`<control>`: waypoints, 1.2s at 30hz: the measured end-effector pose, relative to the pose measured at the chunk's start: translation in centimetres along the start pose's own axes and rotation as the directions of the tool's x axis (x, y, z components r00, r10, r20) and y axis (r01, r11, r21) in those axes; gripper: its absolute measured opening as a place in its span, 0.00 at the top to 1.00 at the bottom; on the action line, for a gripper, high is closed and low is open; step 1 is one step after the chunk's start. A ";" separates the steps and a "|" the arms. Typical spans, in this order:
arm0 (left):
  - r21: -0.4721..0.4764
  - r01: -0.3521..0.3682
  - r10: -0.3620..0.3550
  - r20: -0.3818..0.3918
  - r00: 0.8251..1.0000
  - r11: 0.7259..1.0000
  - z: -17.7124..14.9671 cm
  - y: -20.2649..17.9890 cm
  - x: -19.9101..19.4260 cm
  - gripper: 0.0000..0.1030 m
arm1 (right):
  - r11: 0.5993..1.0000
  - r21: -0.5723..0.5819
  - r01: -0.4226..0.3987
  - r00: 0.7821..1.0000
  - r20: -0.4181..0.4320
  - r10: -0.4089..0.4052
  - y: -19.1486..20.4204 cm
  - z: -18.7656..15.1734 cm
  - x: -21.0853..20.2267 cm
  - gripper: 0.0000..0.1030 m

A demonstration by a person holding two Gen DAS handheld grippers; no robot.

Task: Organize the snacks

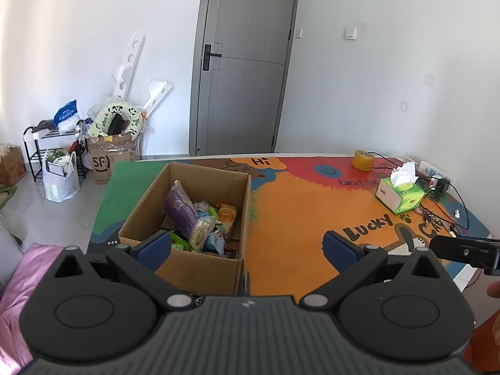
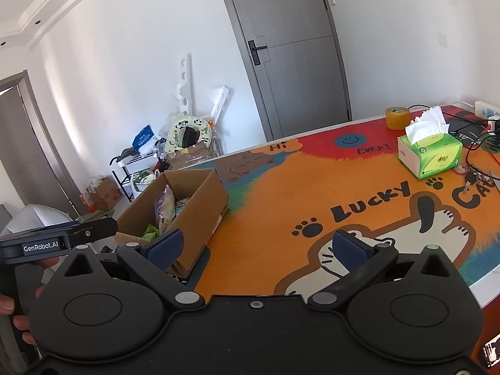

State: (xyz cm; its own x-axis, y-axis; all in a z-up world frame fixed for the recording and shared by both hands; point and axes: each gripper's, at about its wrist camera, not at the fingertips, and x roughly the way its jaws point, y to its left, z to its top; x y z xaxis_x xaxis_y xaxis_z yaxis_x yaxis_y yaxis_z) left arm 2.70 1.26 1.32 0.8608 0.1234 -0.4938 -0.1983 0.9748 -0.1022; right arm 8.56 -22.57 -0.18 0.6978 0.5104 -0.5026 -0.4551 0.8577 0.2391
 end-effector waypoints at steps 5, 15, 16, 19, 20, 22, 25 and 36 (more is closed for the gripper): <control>0.018 0.006 -0.006 -0.004 1.000 1.000 0.0 -0.5 -0.1 0.00 | 1.000 -0.003 -0.004 1.000 -0.003 0.004 0.1 0.0 -0.1 0.00; 0.029 0.005 -0.005 -0.012 1.000 1.000 -0.1 -0.7 0.0 0.00 | 1.000 -0.008 -0.003 1.000 -0.004 0.003 0.3 0.0 -0.1 0.00; 0.029 0.004 -0.004 -0.012 1.000 1.000 -0.1 -0.7 0.0 0.00 | 1.000 -0.009 -0.003 1.000 -0.004 0.003 0.3 0.0 -0.2 0.00; 0.028 0.003 -0.003 -0.012 1.000 1.000 -0.2 -0.7 0.0 0.00 | 1.000 -0.013 -0.005 1.000 -0.004 0.005 0.3 0.0 -0.2 0.00; 0.028 0.002 -0.002 -0.012 1.000 1.000 -0.2 -0.7 0.0 0.00 | 1.000 -0.015 -0.006 1.000 -0.005 0.006 0.3 0.0 -0.2 0.00; 0.028 0.001 -0.001 -0.014 1.000 1.000 -0.1 -0.6 0.0 0.00 | 1.000 -0.020 -0.008 1.000 -0.007 0.008 0.4 0.0 -0.2 0.00; 0.027 0.000 0.000 -0.016 1.000 1.000 -0.2 -0.5 0.1 0.00 | 1.000 -0.027 -0.008 1.000 -0.009 0.007 0.4 0.0 -0.1 0.00; 0.026 -0.004 0.005 -0.026 1.000 1.000 -0.6 -0.2 0.4 0.00 | 0.999 -0.035 -0.003 1.000 -0.011 0.003 0.5 0.0 0.1 0.00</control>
State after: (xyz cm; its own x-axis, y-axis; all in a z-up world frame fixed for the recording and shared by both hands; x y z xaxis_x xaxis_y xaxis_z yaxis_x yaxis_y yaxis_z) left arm 2.76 1.02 0.63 0.8472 0.1232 -0.5168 -0.1895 0.9788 -0.0774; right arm 8.38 -22.13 -0.14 0.6901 0.5120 -0.5114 -0.4762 0.8534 0.2119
